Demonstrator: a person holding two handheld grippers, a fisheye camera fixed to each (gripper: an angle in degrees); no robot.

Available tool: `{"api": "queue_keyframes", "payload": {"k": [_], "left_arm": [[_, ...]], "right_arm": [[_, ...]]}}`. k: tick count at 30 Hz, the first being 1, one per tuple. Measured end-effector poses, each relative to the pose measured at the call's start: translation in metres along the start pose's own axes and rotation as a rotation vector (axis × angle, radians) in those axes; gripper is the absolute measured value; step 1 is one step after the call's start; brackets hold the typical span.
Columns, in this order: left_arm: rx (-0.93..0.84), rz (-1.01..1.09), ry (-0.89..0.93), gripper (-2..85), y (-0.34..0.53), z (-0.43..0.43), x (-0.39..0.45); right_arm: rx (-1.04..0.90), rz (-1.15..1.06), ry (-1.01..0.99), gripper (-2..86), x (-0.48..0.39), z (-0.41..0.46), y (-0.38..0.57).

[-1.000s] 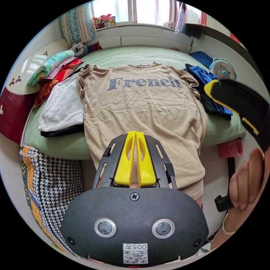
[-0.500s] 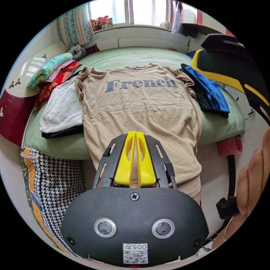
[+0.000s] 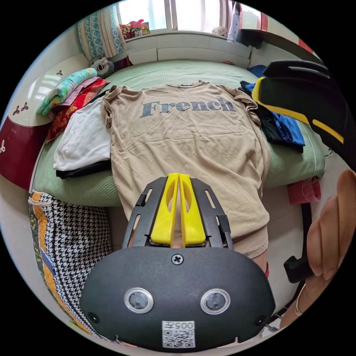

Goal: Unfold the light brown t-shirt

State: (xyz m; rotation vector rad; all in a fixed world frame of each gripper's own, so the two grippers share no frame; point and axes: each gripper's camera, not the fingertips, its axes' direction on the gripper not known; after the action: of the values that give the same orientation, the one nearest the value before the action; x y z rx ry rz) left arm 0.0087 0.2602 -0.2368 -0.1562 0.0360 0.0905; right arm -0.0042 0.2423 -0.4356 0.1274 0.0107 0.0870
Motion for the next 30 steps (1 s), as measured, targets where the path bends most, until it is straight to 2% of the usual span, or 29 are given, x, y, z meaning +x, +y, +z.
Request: {"api": "queue_keyframes", "payload": {"k": [13,22,30], "left_arm": [[-0.014,0.008,-0.023,-0.2,-0.029,0.027,-0.024],[-0.023,-0.036,-0.04,-0.2,-0.08,0.055,-0.076],[-0.051,-0.057,0.012,-0.2,-0.126,0.092,-0.128]], "right_arm": [[0.071,-0.047,-0.008,-1.1,-0.044,-0.011,-0.059],[0.094,-0.218,-0.075,-1.2,-0.15,0.003,-0.128],[-0.002,-0.307,-0.138,-1.1,-0.255,0.082,-0.177]]}}
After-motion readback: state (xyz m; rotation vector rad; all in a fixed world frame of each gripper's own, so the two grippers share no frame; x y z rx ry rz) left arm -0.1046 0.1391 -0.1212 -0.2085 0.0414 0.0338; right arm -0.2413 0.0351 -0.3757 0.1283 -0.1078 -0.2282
